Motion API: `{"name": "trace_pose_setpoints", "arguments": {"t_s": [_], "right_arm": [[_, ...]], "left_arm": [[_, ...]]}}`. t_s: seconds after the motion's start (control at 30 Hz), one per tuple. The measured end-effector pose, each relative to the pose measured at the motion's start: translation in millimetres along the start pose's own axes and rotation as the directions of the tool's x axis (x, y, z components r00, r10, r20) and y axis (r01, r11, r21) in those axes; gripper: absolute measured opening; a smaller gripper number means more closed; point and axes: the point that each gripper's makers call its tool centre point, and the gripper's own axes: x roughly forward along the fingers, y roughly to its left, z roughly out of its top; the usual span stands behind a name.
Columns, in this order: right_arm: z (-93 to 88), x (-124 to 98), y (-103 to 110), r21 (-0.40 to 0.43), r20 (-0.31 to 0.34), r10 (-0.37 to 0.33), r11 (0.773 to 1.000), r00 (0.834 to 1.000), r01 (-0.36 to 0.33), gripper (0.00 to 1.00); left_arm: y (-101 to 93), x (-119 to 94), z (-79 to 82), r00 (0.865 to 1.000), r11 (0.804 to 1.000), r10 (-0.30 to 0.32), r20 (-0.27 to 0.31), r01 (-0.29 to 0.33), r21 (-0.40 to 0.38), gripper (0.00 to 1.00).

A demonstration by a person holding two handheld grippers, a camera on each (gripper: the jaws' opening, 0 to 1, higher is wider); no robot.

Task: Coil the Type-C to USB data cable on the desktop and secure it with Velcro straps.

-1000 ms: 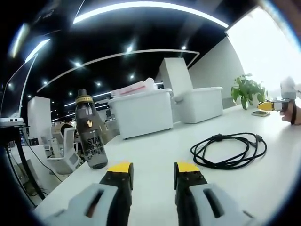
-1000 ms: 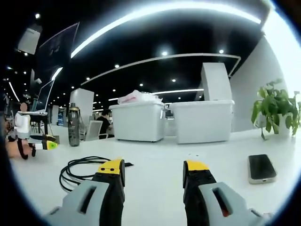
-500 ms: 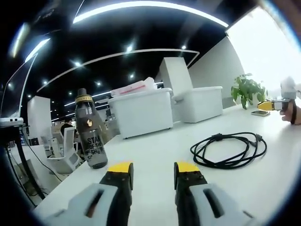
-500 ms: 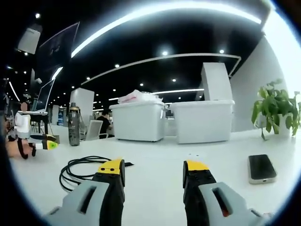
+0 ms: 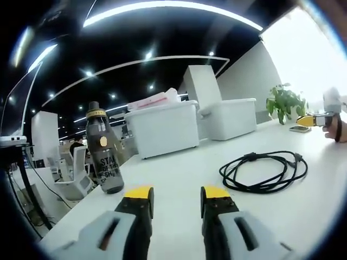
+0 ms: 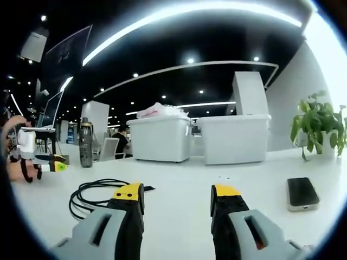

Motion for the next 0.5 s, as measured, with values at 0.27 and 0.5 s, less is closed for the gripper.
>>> {"name": "trace_pose_setpoints", "arguments": {"t_s": [0.27, 0.5], "right_arm": [[-0.2, 0.3, 0.9, 0.001, -0.001, 0.003, 1.000, 1.000, -0.003, 0.48], [-0.3, 1.3, -0.1, 0.004, -0.002, 0.002, 1.000, 1.000, -0.002, 0.48]], "left_arm": [[0.6, 0.6, -0.6, 1.000, 1.000, 0.000, -0.003, 0.000, 0.001, 0.36], [1.2, 1.4, -0.9, 1.000, 1.000, 0.001, -0.004, -0.001, 0.001, 0.36]]}}
